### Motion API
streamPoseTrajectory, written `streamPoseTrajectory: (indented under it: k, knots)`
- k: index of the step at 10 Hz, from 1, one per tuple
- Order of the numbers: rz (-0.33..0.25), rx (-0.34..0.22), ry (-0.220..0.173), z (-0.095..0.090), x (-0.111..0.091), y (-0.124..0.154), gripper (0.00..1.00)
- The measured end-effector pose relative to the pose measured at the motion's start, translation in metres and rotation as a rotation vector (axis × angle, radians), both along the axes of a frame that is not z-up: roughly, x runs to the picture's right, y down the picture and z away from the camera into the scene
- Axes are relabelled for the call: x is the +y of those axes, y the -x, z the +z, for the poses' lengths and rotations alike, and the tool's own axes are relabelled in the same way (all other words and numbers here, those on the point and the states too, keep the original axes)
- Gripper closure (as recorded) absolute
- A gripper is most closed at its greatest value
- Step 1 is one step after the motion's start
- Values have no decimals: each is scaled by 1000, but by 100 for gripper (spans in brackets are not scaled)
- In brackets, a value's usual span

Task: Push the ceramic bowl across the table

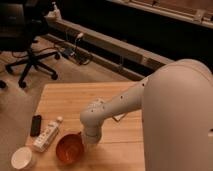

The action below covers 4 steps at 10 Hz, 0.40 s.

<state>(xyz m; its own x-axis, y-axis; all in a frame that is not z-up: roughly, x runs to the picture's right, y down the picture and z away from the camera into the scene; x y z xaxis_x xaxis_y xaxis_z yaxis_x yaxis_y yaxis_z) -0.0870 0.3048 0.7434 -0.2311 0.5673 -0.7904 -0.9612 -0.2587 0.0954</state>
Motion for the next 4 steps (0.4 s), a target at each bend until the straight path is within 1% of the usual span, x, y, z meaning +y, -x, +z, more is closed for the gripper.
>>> streamPoseTrajectory:
  k: [4]
  knots:
    - [-2,2,0,0,0,-1,100]
